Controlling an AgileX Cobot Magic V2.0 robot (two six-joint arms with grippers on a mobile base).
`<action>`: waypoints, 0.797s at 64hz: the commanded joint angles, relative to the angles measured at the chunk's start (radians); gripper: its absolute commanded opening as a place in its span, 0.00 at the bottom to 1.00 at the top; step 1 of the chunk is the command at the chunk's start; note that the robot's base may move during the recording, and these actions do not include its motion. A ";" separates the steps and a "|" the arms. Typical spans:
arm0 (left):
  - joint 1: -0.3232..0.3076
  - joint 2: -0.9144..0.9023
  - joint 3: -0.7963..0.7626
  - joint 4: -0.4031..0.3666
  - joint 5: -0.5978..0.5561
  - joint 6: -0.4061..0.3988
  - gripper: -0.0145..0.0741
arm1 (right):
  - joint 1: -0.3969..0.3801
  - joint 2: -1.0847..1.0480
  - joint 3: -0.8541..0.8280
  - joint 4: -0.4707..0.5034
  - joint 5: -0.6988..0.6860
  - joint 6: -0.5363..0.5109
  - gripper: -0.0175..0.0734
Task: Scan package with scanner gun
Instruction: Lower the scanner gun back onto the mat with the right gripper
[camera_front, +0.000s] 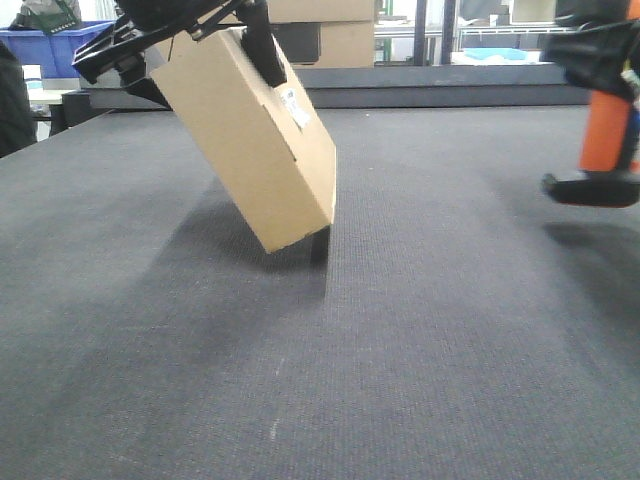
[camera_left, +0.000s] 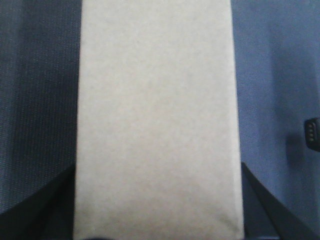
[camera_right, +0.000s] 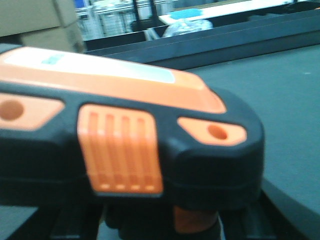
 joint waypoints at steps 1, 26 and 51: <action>-0.006 -0.012 -0.009 0.006 -0.011 0.000 0.04 | -0.004 0.001 -0.012 -0.070 -0.088 0.027 0.02; -0.006 -0.012 -0.009 0.006 -0.008 0.000 0.04 | -0.004 0.024 -0.012 -0.076 -0.074 0.027 0.02; -0.006 -0.012 -0.009 0.006 0.011 0.000 0.04 | -0.004 0.044 -0.012 -0.076 -0.024 0.027 0.02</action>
